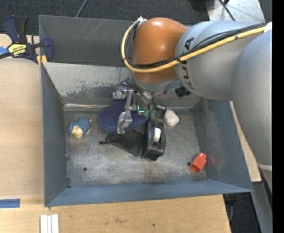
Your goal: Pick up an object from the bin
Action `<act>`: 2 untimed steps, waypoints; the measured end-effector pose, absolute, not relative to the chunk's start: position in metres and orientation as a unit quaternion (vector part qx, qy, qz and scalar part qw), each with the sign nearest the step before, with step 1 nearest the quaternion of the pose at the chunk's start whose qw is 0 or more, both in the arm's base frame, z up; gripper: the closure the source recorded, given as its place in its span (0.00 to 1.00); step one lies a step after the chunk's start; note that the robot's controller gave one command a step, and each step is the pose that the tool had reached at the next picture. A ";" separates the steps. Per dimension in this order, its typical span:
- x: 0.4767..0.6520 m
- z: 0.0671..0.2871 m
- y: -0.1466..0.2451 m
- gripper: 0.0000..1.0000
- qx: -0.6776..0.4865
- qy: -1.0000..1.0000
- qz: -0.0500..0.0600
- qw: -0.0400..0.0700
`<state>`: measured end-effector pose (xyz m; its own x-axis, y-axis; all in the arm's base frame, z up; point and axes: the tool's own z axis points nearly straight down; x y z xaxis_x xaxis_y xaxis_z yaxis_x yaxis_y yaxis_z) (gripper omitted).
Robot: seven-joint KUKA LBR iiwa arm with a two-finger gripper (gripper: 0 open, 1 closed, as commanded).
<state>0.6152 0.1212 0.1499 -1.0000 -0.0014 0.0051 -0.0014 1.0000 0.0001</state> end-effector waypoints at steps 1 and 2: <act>0.624 0.086 0.099 0.00 -0.024 -1.000 -0.001 -0.004; 0.625 0.086 0.098 1.00 -0.025 -1.000 -0.002 -0.004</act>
Offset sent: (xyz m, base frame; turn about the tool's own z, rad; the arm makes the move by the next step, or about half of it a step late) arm 0.0078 -0.0266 -0.0762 0.0517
